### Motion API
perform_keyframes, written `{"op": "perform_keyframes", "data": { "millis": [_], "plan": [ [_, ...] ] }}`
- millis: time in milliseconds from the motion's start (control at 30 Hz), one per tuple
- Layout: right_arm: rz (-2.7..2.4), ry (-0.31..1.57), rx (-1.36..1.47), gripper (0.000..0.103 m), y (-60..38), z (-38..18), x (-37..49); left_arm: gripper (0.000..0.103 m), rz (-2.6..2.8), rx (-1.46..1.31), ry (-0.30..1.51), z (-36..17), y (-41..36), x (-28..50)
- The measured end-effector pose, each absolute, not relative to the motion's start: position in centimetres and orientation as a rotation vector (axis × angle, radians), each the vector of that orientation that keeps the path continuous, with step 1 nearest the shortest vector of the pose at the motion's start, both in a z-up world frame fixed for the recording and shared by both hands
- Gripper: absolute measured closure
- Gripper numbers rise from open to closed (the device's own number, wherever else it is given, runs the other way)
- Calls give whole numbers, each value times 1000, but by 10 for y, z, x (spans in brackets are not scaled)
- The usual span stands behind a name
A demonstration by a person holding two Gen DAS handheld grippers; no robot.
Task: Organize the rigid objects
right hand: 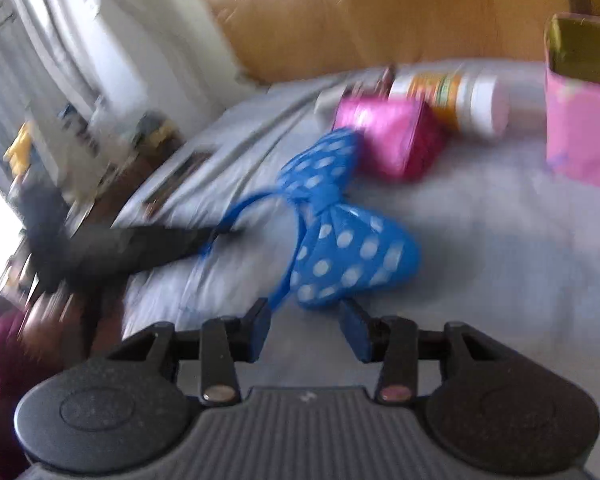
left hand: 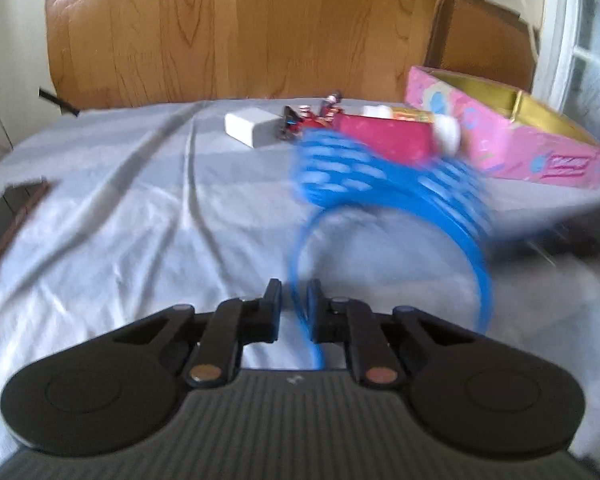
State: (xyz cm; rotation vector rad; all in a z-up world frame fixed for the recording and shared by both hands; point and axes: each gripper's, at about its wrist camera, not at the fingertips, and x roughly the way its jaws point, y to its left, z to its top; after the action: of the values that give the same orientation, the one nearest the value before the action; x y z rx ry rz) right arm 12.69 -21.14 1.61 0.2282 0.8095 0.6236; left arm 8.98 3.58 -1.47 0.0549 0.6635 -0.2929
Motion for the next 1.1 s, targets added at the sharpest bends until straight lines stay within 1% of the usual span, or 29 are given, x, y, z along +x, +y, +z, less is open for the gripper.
{"op": "perform_keyframes", "data": {
  "millis": [33, 67, 100, 267, 400, 467, 500, 567, 633, 700, 733, 767, 800, 833, 933, 1100],
  "plan": [
    [607, 777, 229, 63, -206, 21, 137, 86, -293, 38, 666, -15, 32, 82],
    [591, 746, 224, 63, -200, 25, 148, 78, -296, 25, 666, -15, 29, 74],
    [575, 722, 213, 63, -193, 27, 153, 73, -296, 12, 673, -15, 26, 65],
    [540, 630, 155, 62, -167, 30, 148, 71, -265, -55, 678, -8, 31, 46],
    [469, 588, 62, 62, -172, 21, 121, 71, -201, -108, 661, -4, 40, 58],
    [465, 598, 68, 62, -183, 17, 108, 71, -180, -102, 665, -5, 37, 64],
    [467, 603, 73, 62, -185, 16, 103, 66, -182, -101, 672, -6, 34, 67],
    [468, 611, 71, 62, -187, 12, 94, 60, -178, -82, 666, -5, 28, 65],
    [469, 625, 63, 62, -183, 8, 90, 60, -156, -32, 659, -7, 20, 63],
    [479, 651, 62, 62, -179, 3, 86, 62, -131, -5, 658, -9, 19, 63],
    [489, 658, 52, 62, -177, 1, 84, 68, -127, 0, 660, -11, 20, 64],
    [493, 662, 37, 63, -173, -2, 82, 82, -125, 0, 661, -14, 21, 63],
    [490, 673, 12, 72, -169, -5, 81, 93, -118, 7, 651, -16, 23, 63],
    [485, 668, -17, 83, -164, -8, 80, 96, -112, 11, 642, -16, 25, 61],
    [451, 623, -71, 86, -163, -5, 73, 97, -131, -64, 617, -6, 30, 53],
    [398, 527, -14, 90, -187, 14, 70, 95, -180, -57, 495, 28, 6, 46]
  ]
}}
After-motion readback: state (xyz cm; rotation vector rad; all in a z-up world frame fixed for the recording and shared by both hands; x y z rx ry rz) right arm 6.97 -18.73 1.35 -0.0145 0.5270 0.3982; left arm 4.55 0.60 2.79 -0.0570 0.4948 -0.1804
